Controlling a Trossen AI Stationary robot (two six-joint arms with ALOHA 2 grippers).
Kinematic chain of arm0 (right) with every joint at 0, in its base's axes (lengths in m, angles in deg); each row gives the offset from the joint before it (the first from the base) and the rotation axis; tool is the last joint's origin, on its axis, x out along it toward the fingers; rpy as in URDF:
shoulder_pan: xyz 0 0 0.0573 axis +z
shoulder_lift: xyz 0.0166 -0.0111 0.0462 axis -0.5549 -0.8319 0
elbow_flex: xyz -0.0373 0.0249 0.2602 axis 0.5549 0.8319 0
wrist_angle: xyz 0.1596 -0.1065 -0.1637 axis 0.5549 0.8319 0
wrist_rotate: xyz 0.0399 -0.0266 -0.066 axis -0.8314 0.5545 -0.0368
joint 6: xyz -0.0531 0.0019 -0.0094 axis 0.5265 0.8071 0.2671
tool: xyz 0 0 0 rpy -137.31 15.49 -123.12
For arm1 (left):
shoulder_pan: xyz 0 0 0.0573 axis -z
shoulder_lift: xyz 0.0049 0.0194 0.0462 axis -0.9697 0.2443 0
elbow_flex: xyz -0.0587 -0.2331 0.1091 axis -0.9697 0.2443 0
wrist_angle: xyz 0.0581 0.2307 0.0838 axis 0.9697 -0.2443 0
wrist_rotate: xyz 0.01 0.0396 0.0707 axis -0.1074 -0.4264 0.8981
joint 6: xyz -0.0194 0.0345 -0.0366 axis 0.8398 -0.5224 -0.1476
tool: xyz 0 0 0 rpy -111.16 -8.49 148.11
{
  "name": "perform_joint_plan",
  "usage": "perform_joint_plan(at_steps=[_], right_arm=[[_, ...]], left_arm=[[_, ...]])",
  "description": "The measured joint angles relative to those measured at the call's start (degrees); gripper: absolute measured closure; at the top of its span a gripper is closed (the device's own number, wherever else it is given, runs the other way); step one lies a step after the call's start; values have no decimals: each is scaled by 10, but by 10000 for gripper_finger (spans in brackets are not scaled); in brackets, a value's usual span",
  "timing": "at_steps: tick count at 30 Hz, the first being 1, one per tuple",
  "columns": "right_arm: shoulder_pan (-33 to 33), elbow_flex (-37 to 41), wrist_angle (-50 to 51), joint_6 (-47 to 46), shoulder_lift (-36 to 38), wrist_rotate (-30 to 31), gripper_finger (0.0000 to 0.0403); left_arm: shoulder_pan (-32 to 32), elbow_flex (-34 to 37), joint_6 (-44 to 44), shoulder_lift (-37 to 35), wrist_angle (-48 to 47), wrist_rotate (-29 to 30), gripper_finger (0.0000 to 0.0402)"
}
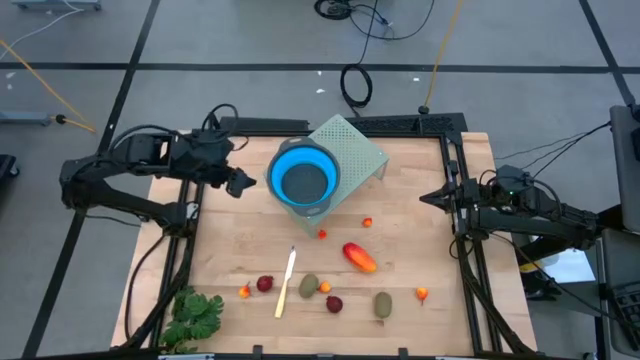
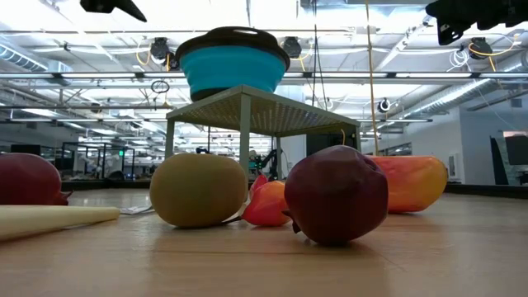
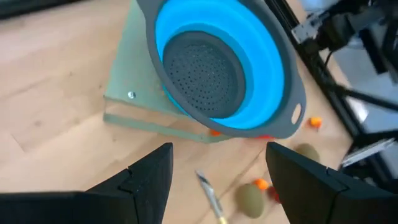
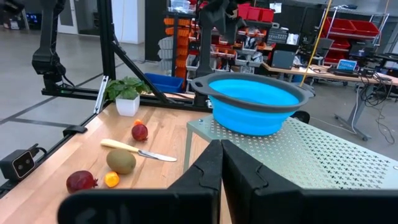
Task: Pick & Place Fruit
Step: Put the mango into the blue strainer bowl
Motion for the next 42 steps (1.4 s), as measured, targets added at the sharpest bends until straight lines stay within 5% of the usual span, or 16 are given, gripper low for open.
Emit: perform_joint_plan(at_steps=[9,28,42], right_arm=[[0,0,1,-3,-6,0,403],[0,0,-29,-75,-93,34,403],[16,-12,-146,-74,-174,69,403]], left_arm=[[0,54,-115,-28,88,38,147],[0,393,-172,-266,324,-8,147],[0,483,-203,-445,335,12,147]])
